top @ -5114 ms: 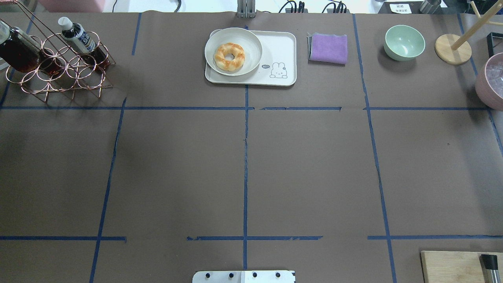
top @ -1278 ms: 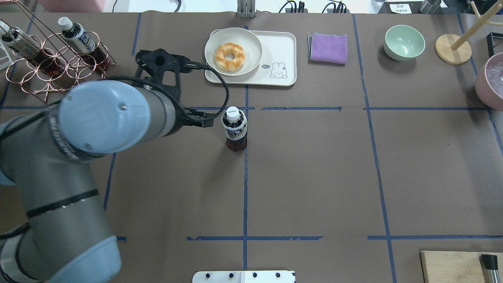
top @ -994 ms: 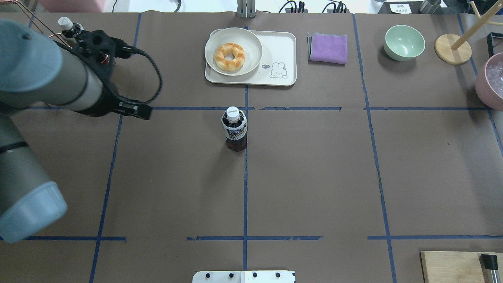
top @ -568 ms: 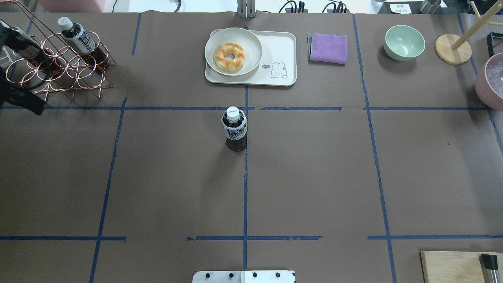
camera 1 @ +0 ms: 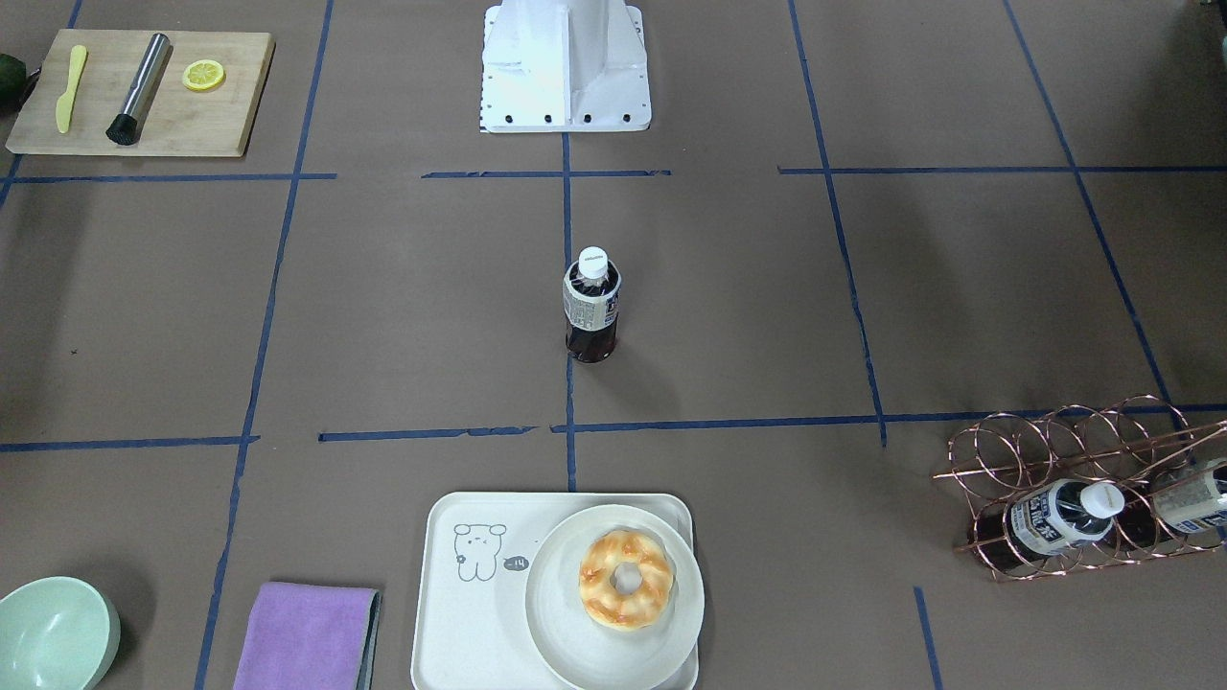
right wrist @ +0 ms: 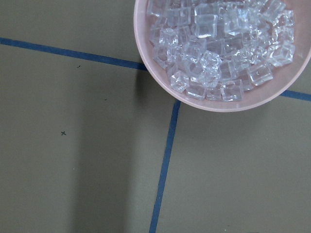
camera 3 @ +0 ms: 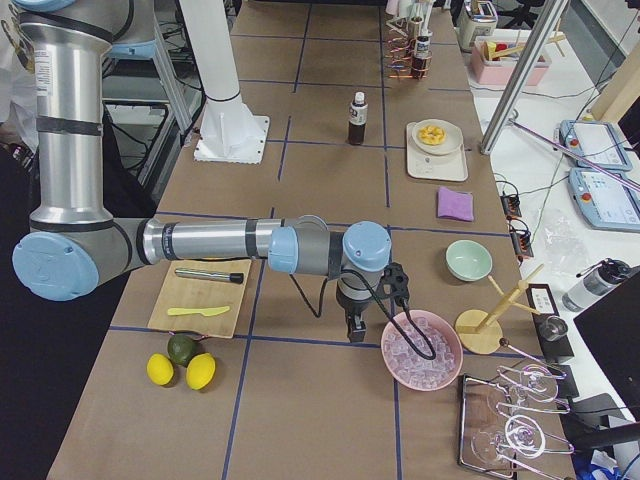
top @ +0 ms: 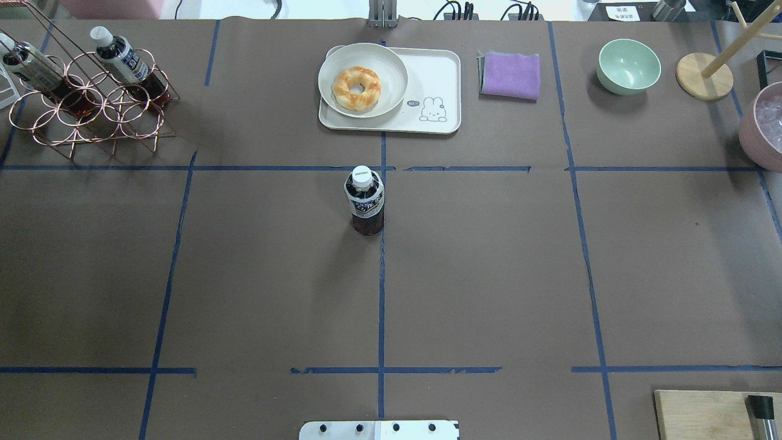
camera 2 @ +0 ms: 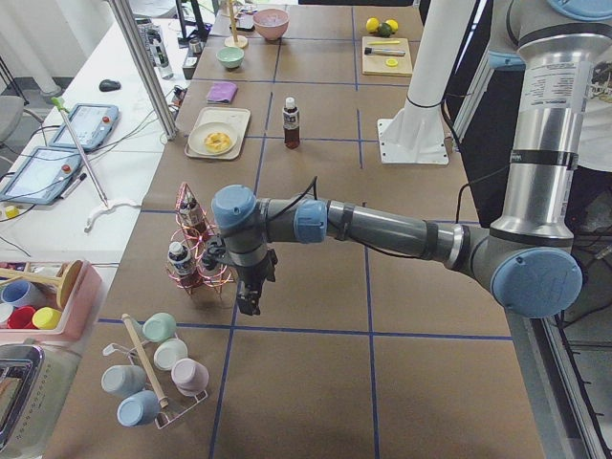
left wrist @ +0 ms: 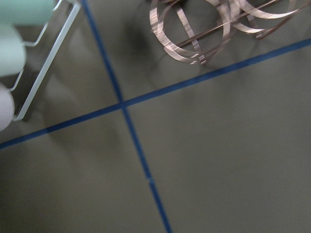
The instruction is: Place tea on tray
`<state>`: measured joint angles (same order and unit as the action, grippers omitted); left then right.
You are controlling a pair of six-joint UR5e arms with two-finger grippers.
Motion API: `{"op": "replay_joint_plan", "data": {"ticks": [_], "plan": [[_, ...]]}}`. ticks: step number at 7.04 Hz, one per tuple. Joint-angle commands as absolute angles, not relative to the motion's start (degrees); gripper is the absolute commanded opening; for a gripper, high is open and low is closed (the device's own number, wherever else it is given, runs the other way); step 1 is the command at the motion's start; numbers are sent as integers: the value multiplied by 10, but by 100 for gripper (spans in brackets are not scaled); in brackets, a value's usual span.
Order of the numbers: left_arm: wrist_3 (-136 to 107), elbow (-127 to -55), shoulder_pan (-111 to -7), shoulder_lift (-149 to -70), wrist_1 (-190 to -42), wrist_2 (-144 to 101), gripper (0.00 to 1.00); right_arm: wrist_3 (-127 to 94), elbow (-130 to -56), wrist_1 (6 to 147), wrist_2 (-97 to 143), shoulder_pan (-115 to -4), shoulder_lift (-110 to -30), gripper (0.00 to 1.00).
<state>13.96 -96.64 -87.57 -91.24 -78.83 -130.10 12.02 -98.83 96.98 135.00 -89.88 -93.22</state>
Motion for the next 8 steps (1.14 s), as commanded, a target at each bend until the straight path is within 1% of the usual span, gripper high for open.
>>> {"op": "replay_joint_plan", "data": {"ticks": [1,2,3,5,6,8], "plan": [[105,-954,-903,-889,-795,-1316,100,120,-1018,971,1353,-884,-916,99],[93,-952,-903,-889,-795,-1316,100,116,-1033,970,1356,-868,-915,98],[93,-952,-903,-889,-795,-1316,100,61,-1069,977,1361,-854,-898,99],[94,-954,-902,-890,-795,-1316,100,-126,-1130,977,1372,-772,-841,100],[94,-950,-902,-890,-795,-1316,100,-243,-1156,977,1372,-726,-798,100],[94,-952,-902,-891,-795,-1316,100,-460,-1162,978,1347,-625,-682,100]]}}
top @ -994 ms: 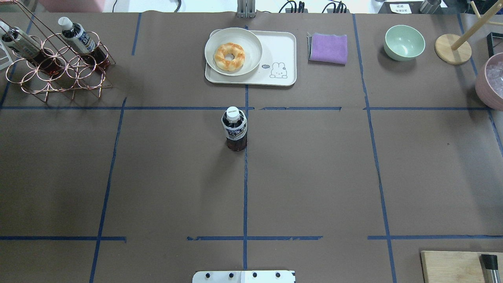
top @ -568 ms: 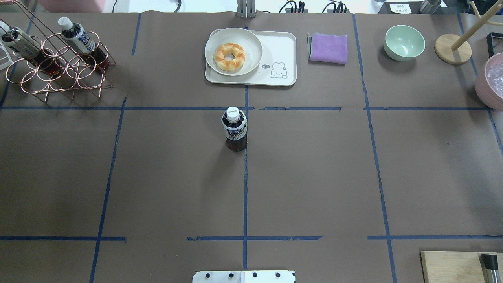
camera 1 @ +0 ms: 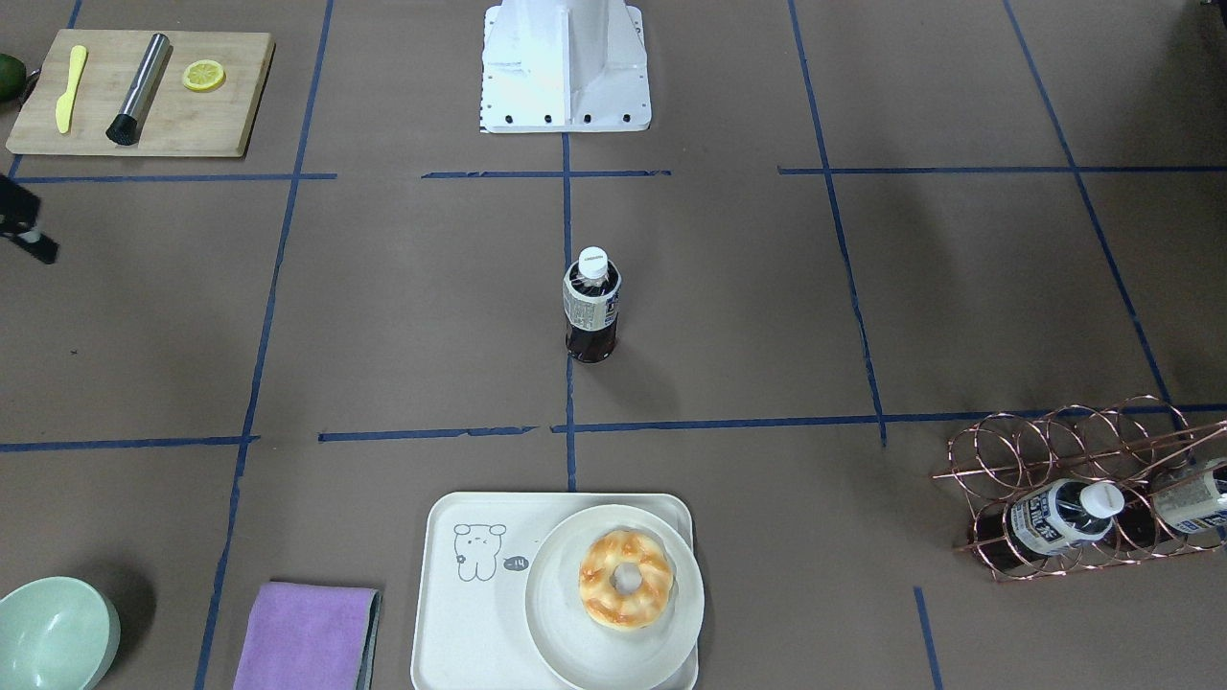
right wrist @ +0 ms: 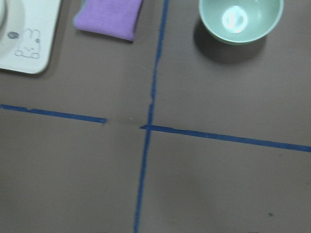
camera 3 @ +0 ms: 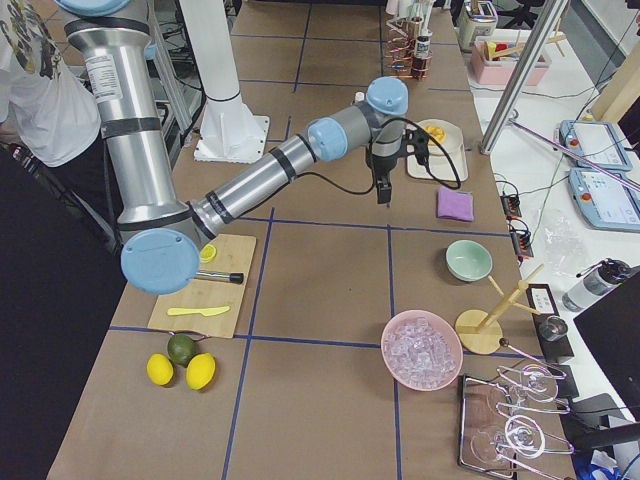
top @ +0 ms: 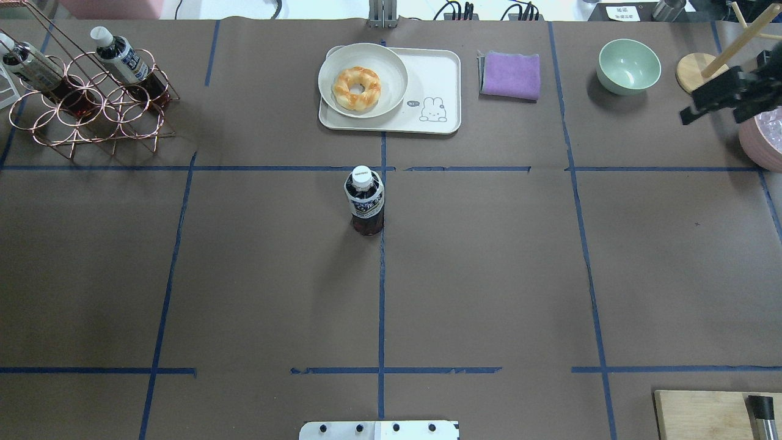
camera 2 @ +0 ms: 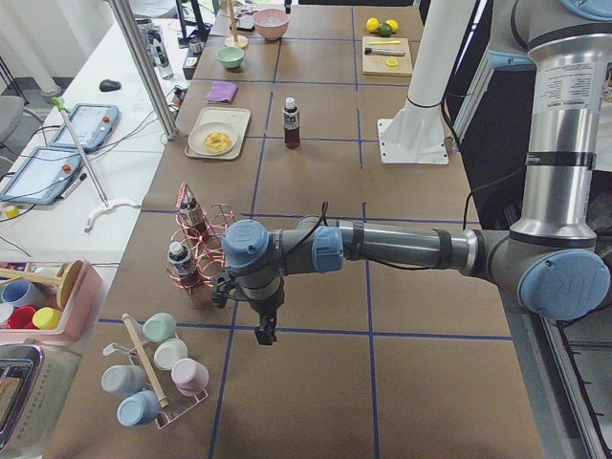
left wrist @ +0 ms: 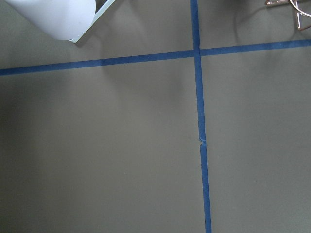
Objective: Place tea on tray
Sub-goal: 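Reach the right gripper over to the standing tea bottle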
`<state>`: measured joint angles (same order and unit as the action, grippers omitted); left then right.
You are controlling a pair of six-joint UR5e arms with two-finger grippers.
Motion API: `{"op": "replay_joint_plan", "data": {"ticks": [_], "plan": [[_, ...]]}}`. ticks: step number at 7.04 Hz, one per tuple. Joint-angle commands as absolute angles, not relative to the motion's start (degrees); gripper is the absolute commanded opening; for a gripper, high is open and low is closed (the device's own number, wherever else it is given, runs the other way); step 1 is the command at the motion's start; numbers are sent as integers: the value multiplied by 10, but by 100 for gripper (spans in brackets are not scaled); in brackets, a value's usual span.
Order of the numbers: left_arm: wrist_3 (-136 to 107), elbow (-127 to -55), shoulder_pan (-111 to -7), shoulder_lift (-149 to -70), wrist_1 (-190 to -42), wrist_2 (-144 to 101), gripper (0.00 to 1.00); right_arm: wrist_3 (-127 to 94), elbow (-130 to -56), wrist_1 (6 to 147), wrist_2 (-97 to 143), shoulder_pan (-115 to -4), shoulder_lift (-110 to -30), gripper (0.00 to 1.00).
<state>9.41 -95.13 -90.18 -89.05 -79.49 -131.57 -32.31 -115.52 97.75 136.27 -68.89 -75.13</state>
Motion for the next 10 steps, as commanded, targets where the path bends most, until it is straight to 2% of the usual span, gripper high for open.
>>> {"op": "replay_joint_plan", "data": {"ticks": [1,3,6,8,10], "plan": [[94,-951,-902,-890,-795,-1316,100,-557,-1161,978,1301,-565,-630,100],[94,-951,-902,-890,-796,-1317,100,-667,-1146,1022,1194,-450,-525,100],[94,-955,-902,-890,-796,-1317,100,-717,-1009,1063,1120,-381,-356,99],[94,-955,-902,-890,-796,-1317,100,-706,-945,1065,1110,-369,-321,97],[93,-955,-902,-890,-796,-1317,100,-665,-925,1065,1095,-354,-322,91]]}}
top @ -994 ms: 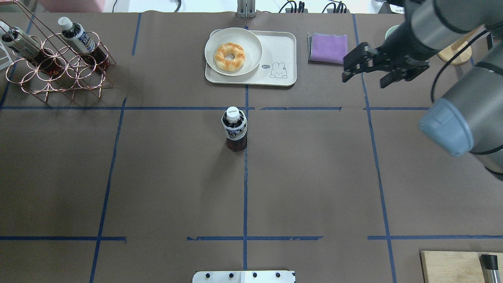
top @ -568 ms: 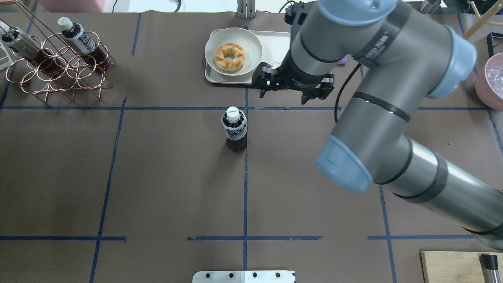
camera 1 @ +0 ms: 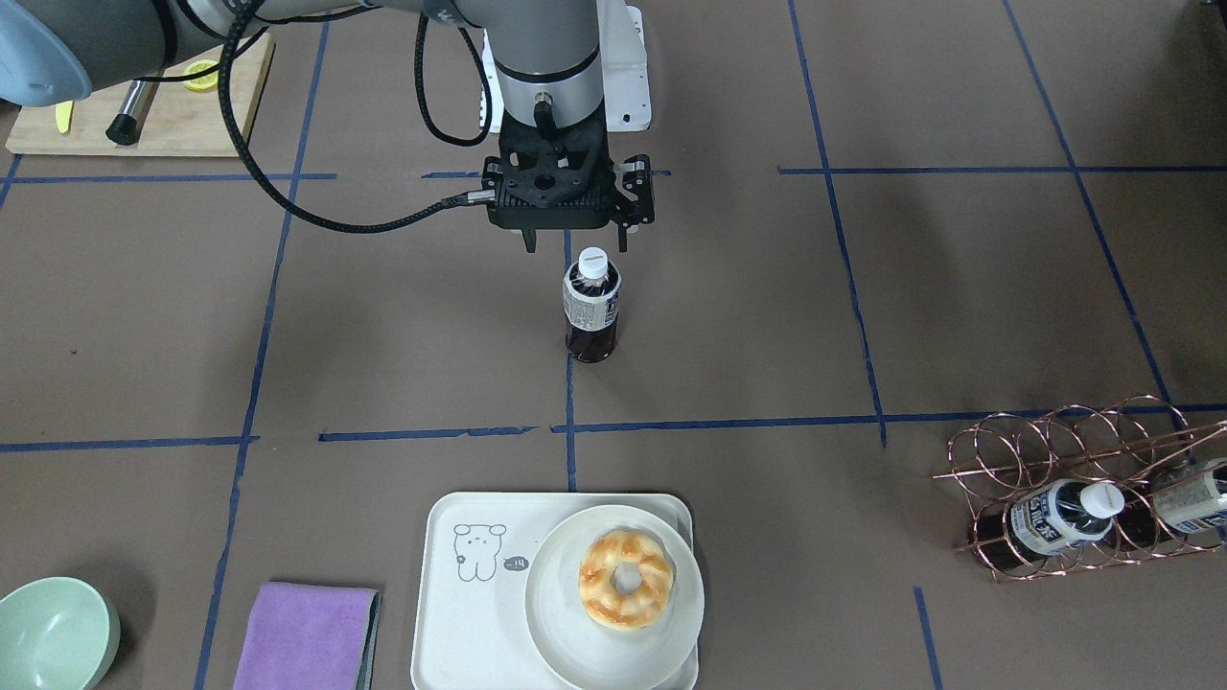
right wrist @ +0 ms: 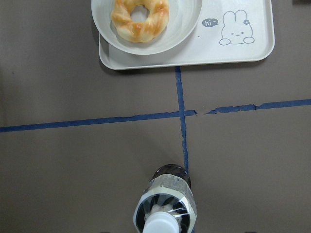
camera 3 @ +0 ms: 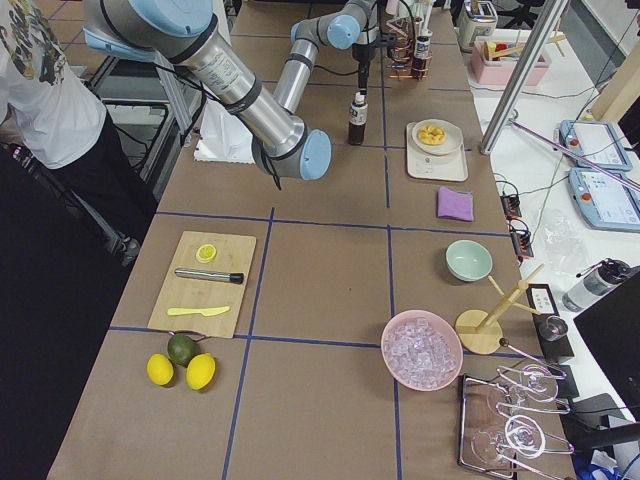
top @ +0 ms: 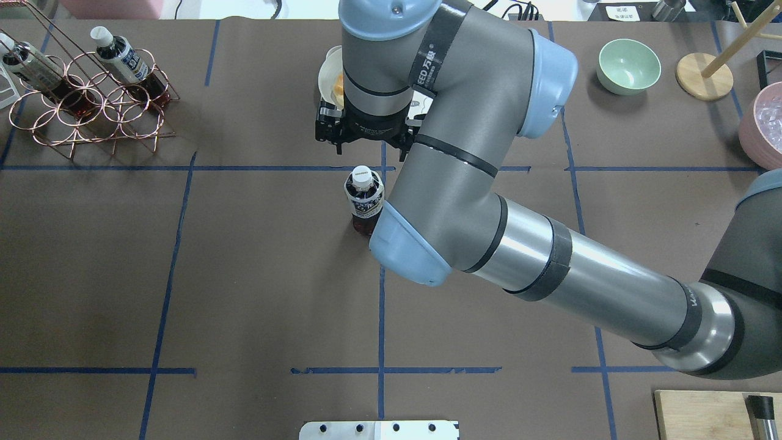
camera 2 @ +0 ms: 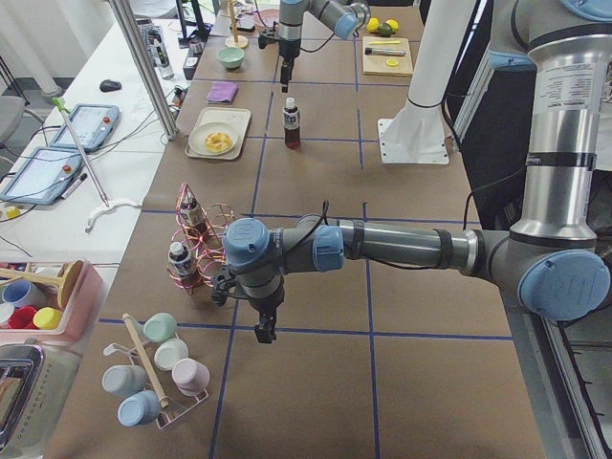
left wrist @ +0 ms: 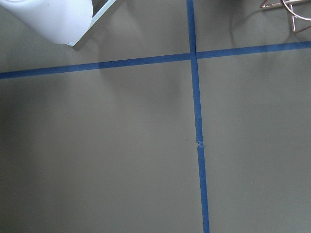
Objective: Place tea on tray
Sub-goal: 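Reach the right gripper over to the standing tea bottle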
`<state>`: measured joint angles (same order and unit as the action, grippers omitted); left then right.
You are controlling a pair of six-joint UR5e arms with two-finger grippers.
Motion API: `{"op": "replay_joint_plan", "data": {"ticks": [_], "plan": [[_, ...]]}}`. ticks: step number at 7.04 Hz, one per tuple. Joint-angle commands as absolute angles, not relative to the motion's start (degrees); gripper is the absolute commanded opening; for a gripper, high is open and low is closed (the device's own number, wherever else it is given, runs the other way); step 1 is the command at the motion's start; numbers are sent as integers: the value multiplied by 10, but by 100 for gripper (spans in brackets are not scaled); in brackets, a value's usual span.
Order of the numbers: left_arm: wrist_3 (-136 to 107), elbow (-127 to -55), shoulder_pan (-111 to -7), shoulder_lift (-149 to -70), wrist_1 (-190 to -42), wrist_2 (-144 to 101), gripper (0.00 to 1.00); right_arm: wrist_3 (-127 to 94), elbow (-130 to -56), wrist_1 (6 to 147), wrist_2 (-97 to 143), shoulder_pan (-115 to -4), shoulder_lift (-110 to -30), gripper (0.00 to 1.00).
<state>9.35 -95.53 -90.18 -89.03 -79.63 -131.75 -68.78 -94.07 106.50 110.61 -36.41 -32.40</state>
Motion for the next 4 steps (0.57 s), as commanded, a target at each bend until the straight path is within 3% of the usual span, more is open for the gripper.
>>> {"op": "replay_joint_plan", "data": {"ticks": [1,4], "plan": [[94,-955,-902,-890,-796,-1317,100,-648,-910,1065,1086,-351,-317,85],[93,-955,-902,-890,-796,-1317,100,-644,-853,1065,1073,-338,-274,82]]}}
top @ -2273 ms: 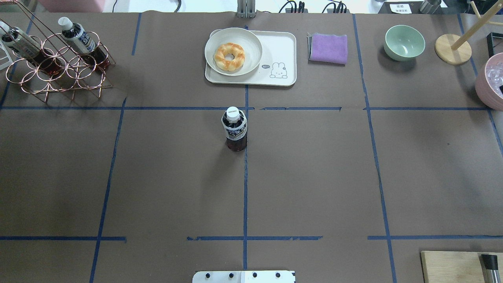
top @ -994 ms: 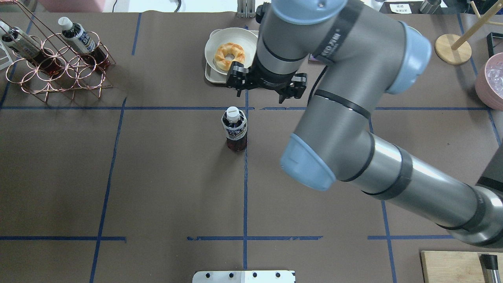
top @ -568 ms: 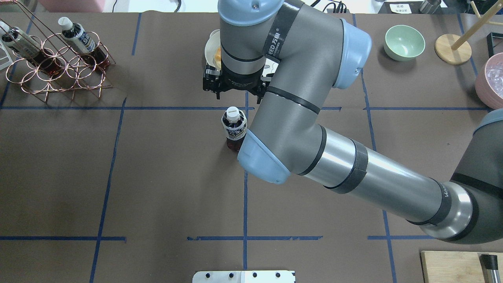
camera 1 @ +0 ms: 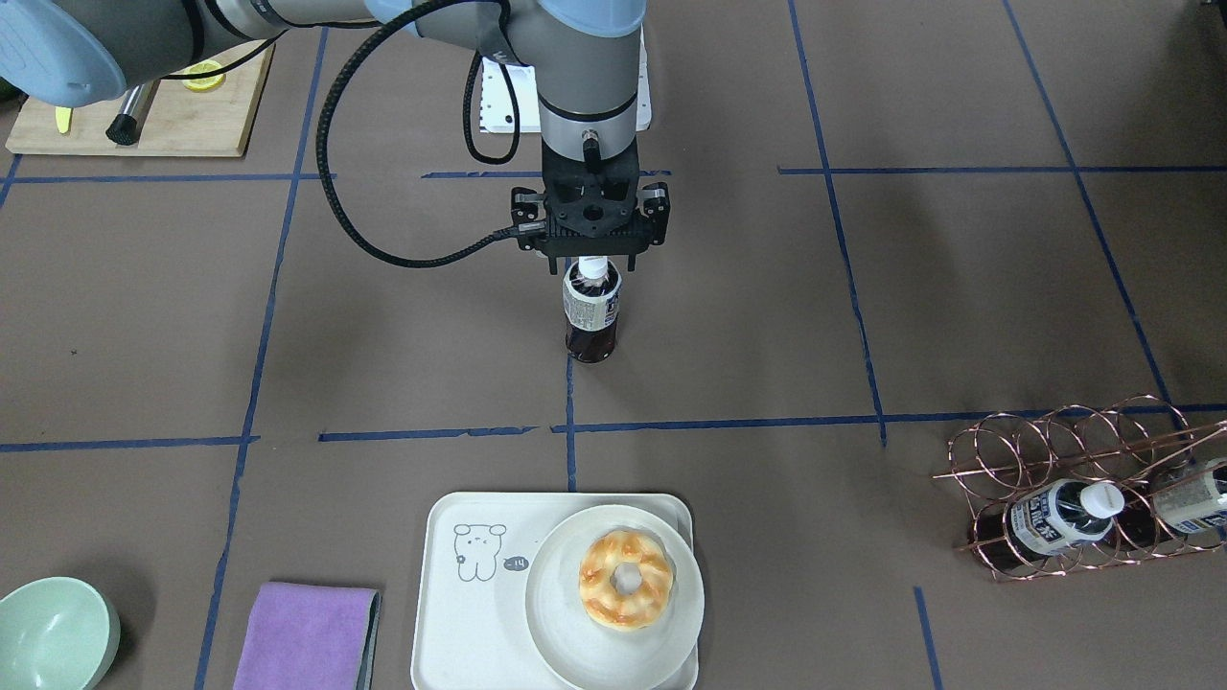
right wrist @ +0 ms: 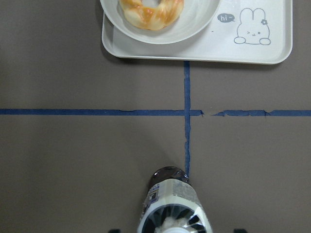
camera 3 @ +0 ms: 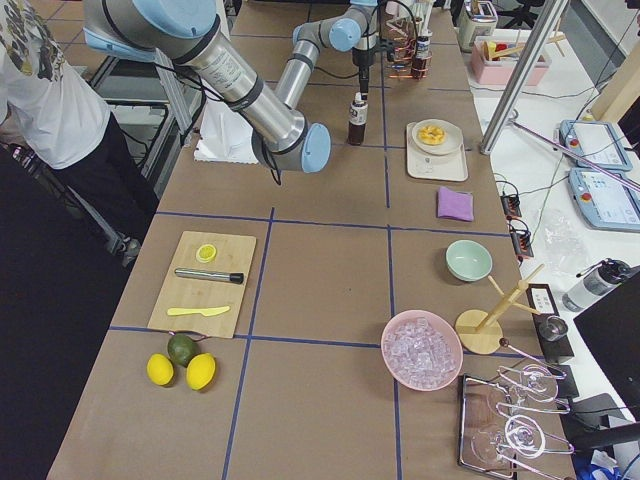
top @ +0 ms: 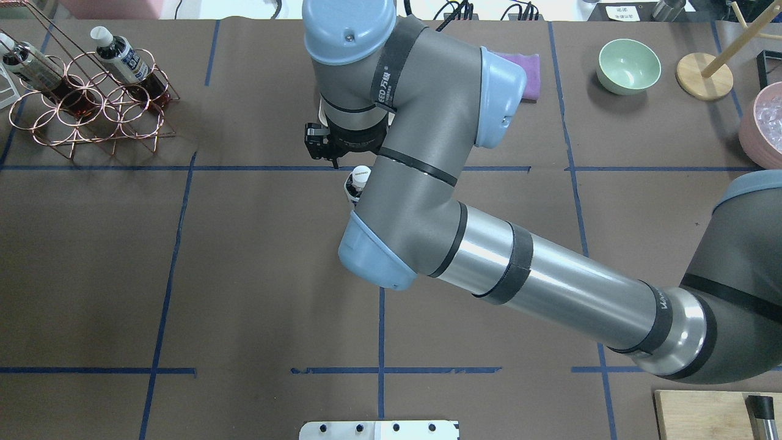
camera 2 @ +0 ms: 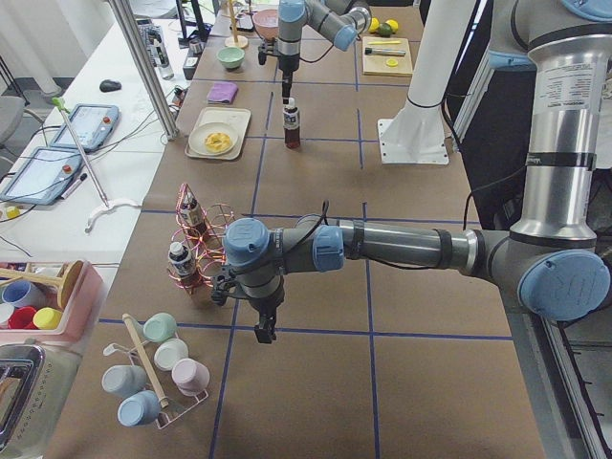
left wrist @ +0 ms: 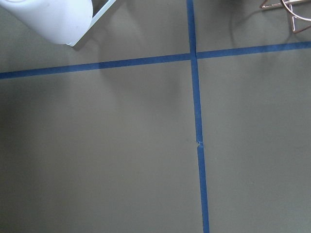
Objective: Place tea on tray
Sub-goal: 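Reach the right gripper over to the standing tea bottle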
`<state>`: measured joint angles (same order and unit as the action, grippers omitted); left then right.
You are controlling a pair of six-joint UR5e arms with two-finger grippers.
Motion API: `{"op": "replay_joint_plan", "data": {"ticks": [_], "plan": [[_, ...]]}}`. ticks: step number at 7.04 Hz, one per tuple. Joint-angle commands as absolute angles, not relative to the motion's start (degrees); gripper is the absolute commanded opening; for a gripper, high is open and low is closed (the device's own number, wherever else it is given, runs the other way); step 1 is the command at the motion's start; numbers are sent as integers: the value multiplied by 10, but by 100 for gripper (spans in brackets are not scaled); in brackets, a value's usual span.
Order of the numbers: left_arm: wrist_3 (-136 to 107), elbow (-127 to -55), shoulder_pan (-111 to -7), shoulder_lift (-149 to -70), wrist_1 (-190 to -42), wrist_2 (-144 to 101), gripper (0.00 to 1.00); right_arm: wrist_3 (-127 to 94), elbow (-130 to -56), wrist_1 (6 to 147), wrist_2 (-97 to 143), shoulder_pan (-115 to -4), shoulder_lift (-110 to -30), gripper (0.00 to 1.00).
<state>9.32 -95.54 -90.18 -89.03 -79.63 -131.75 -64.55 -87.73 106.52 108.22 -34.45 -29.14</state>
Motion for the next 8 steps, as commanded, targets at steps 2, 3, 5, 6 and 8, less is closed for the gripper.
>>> {"op": "replay_joint_plan", "data": {"ticks": [2,3,5,6,8], "plan": [[93,-955,-902,-891,-796,-1317,100,-639,-856,1086,1073,-337,-279,81],[93,-955,-902,-891,-796,-1317,100,-628,-859,1099,1072,-337,-279,81],[93,-955,-902,-891,-798,-1317,100,-628,-859,1100,1072,-335,-279,78],[93,-955,-902,-891,-798,-1317,100,-628,-859,1100,1072,-332,-281,77],[93,-955,-902,-891,-799,-1317,100,-628,-858,1100,1073,-331,-281,64]]}}
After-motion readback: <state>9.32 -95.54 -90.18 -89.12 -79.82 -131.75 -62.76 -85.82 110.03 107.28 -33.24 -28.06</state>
